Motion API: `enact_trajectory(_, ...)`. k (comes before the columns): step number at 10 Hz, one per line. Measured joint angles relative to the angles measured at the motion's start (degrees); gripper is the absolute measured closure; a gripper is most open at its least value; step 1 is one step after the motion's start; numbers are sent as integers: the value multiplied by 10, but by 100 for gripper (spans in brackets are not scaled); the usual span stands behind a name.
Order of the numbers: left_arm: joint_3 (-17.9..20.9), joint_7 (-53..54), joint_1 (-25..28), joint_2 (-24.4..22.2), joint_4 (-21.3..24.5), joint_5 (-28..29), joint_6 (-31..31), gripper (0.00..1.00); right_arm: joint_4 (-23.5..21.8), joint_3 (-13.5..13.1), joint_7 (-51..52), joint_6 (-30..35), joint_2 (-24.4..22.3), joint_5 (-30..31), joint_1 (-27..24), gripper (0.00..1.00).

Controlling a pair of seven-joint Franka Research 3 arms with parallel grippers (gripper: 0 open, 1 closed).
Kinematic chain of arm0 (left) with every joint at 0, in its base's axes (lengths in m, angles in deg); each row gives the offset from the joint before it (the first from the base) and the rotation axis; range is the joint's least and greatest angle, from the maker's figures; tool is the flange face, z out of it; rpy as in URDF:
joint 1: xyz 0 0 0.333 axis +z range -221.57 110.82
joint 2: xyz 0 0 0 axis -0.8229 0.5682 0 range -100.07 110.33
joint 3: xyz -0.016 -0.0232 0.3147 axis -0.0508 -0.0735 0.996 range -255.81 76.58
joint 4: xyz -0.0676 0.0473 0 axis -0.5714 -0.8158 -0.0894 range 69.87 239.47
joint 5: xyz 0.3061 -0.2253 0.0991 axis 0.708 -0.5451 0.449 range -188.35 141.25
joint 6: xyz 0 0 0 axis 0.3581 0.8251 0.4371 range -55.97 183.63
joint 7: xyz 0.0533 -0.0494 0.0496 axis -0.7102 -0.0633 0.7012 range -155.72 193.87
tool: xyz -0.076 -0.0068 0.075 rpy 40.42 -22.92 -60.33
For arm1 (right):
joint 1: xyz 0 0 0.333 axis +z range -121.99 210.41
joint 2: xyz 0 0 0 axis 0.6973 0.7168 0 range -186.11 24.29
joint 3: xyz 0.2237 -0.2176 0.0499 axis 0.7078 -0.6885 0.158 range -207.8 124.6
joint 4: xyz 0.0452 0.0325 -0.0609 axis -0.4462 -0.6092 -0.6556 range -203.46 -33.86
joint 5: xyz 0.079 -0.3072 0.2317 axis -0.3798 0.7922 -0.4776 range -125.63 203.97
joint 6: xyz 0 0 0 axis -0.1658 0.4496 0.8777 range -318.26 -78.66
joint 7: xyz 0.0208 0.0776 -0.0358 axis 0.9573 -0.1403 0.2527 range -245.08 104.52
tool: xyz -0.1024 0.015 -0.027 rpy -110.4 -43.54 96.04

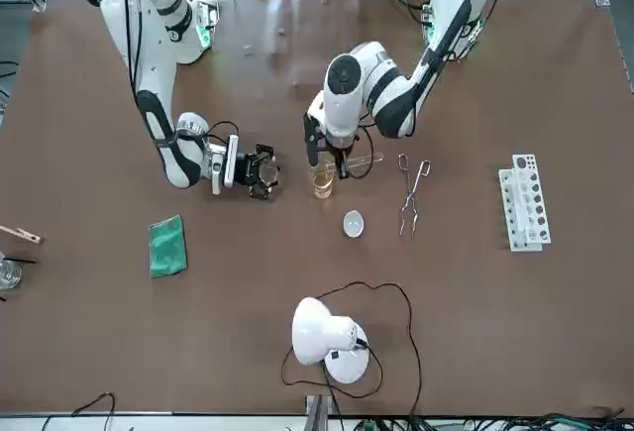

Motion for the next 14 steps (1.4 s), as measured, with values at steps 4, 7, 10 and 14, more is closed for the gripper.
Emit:
enact_trajectory(4, 2, -26, -16, 10, -14, 23, -17, 79, 0, 0, 0, 0, 0, 0, 0, 62)
enact_trajectory(7, 12, -45, -38, 21, -35, 36, -47, 79, 0, 0, 0, 0, 0, 0, 0, 62)
enact_trajectory(10, 28, -45, -58, 32, -59, 54, -73, 79, 0, 0, 0, 0, 0, 0, 0, 62)
enact_trajectory(14, 47, -48, -88, 50, -97, 75, -121, 79, 0, 0, 0, 0, 0, 0, 0, 62)
